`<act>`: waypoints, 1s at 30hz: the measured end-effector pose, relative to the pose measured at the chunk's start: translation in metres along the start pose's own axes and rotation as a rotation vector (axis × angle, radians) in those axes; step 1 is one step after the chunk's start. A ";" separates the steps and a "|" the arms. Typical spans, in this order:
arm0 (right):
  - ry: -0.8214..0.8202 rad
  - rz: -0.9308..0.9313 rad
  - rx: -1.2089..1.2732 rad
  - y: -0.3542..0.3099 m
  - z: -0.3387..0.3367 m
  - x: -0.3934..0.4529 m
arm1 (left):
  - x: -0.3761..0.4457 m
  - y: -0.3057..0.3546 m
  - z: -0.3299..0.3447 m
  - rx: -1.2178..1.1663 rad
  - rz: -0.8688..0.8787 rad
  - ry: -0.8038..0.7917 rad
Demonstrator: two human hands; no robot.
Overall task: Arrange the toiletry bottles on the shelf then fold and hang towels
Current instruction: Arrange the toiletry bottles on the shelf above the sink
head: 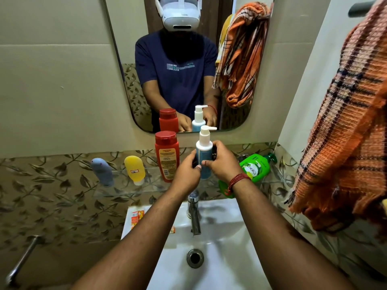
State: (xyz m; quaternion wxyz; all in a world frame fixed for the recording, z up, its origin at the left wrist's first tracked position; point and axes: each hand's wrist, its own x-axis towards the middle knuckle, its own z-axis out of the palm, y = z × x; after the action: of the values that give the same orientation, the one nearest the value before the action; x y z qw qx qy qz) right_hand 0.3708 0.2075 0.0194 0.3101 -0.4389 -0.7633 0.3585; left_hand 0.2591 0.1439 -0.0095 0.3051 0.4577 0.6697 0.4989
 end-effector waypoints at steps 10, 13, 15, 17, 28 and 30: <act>-0.004 0.004 -0.009 0.007 0.001 0.001 | -0.003 -0.005 0.001 -0.028 -0.016 -0.051; -0.036 0.012 0.014 0.007 -0.002 0.001 | -0.004 -0.005 0.003 -0.019 -0.020 -0.047; -0.057 0.016 0.020 0.007 -0.004 0.001 | -0.004 -0.006 0.003 -0.012 -0.020 -0.037; -0.073 0.015 0.021 0.006 -0.004 0.001 | -0.004 -0.006 0.003 -0.011 -0.018 -0.031; -0.101 0.026 0.039 0.003 -0.005 0.000 | -0.008 -0.004 0.001 0.009 -0.013 -0.032; -0.105 0.028 0.046 0.003 -0.005 0.000 | -0.008 -0.005 0.001 0.015 -0.011 -0.031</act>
State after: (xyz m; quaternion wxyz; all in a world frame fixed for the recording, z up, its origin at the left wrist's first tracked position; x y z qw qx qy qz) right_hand 0.3758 0.2097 0.0198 0.2745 -0.4231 -0.7638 0.4028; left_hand 0.2619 0.1363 -0.0148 0.3146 0.4640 0.6712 0.4850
